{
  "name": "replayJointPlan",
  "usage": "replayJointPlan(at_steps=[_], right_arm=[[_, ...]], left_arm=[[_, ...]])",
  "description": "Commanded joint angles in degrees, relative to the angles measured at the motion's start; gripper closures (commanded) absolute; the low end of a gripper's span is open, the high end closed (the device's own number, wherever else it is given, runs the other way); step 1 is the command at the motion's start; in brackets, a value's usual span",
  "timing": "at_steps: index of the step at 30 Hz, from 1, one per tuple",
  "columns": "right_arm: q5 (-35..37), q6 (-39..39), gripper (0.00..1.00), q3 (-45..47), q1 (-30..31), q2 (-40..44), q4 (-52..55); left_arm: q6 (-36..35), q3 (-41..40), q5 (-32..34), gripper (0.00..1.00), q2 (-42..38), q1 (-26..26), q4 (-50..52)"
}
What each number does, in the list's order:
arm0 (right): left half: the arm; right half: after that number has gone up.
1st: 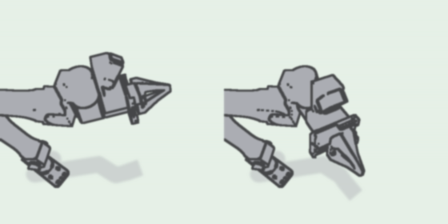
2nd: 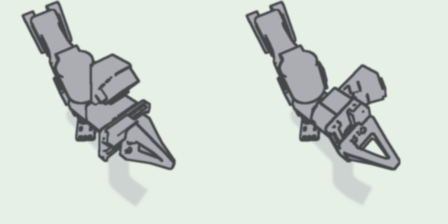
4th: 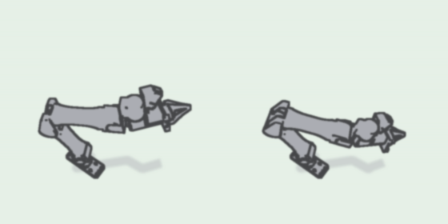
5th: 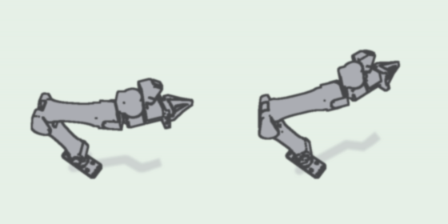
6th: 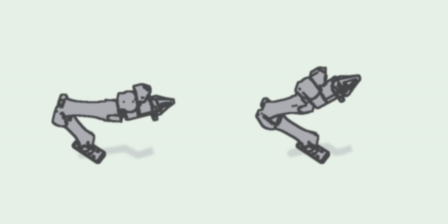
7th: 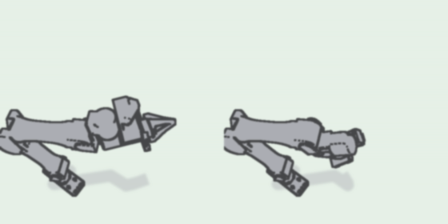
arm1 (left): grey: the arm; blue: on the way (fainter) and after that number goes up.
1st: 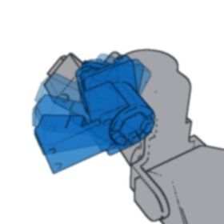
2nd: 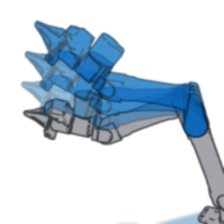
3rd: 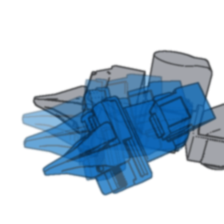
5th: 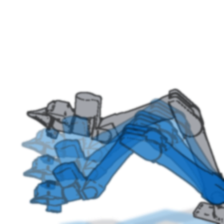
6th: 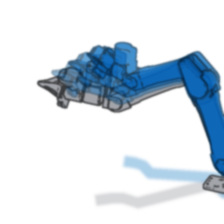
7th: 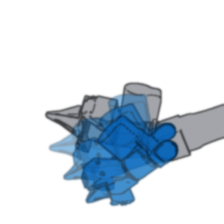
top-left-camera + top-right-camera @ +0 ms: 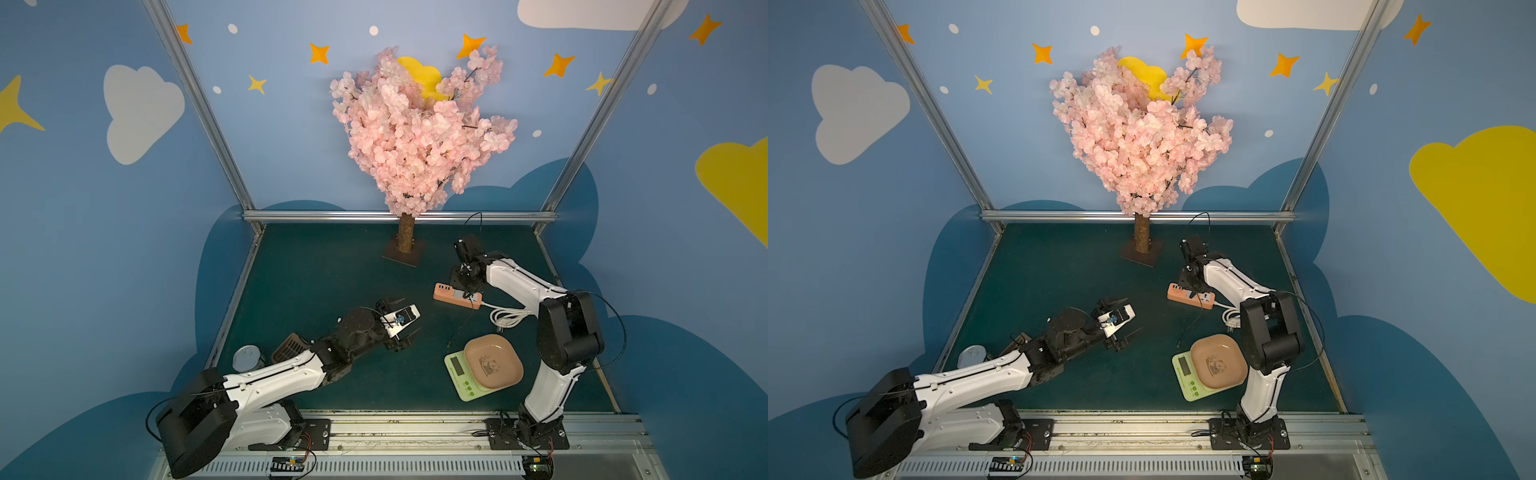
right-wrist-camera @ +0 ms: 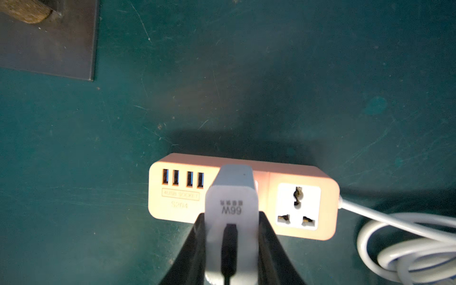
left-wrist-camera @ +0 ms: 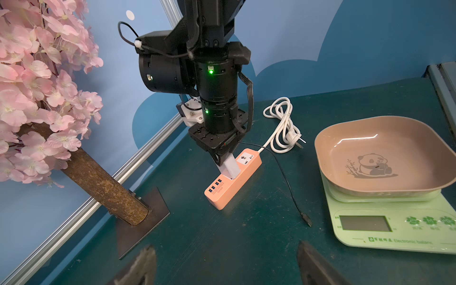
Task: Charge the electronic scale
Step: Insert the plug into the socket.
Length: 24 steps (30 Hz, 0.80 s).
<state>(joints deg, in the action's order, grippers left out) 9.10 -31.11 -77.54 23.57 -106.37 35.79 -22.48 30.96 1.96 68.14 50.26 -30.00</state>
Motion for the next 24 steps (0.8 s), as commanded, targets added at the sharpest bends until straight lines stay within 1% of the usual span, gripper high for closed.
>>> replayJointPlan(at_steps=[1,7,16,24], right_arm=[[-5.8,-0.2,1.00,6.8,1.9,-8.0,5.8],[-6.0,0.6,1.00,6.2,1.2,-9.0,6.0],[-6.0,2.8,1.00,0.8,-1.3,-9.7,8.7],[-6.7,1.8,1.00,5.7,-0.1,-8.5,5.7]], left_arm=[[0.8,-0.4,0.1,0.11,-0.2,0.1,-0.1],[0.8,-0.1,0.0,0.11,0.2,0.1,-0.1],[0.5,0.4,0.2,0.11,0.4,0.1,0.0],[0.7,0.3,0.0,0.11,0.1,0.1,0.6]])
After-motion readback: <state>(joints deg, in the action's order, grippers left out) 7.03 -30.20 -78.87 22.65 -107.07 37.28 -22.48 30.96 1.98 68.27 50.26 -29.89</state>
